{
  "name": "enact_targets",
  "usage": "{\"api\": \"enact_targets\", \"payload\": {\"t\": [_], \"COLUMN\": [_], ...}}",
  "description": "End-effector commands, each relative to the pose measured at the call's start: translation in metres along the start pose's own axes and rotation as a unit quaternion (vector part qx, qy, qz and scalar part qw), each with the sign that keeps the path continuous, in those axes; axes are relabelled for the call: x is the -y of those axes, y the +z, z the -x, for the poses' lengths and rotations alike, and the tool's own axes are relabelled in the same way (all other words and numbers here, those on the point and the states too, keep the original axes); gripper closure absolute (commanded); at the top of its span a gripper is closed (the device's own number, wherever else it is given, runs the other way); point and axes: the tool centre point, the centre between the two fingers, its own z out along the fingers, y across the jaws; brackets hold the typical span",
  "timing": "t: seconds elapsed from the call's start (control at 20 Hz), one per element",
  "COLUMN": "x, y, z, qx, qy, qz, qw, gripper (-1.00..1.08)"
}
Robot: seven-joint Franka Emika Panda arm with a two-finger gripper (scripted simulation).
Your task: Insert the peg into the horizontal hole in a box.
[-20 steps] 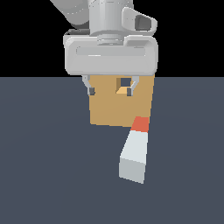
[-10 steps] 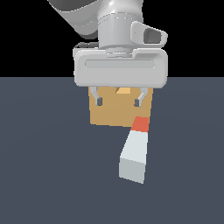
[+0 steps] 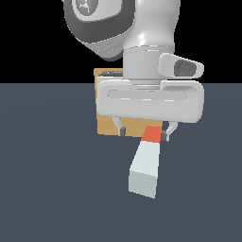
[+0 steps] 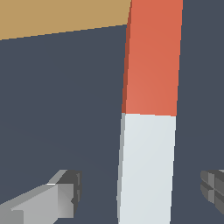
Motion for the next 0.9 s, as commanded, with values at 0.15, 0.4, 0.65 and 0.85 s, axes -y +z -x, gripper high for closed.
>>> {"api": "enact_targets", "payload": {"t": [0.15,0.4,0.65,0.85], "x": [-0.012,-0.013,-0.013,-0.013], "y": [0.013,0.015,0.024,0.044], "z": [0.005,0.006,0.006,0.006], "qx": [0.0,0.0,0.0,-0.001], "qy": [0.024,0.027,0.027,0.028], "qz": [0.002,0.001,0.001,0.002], "qw": [0.9997,0.9996,0.9996,0.9996], "gripper": [-0.92,-0.92,-0.92,-0.92]}}
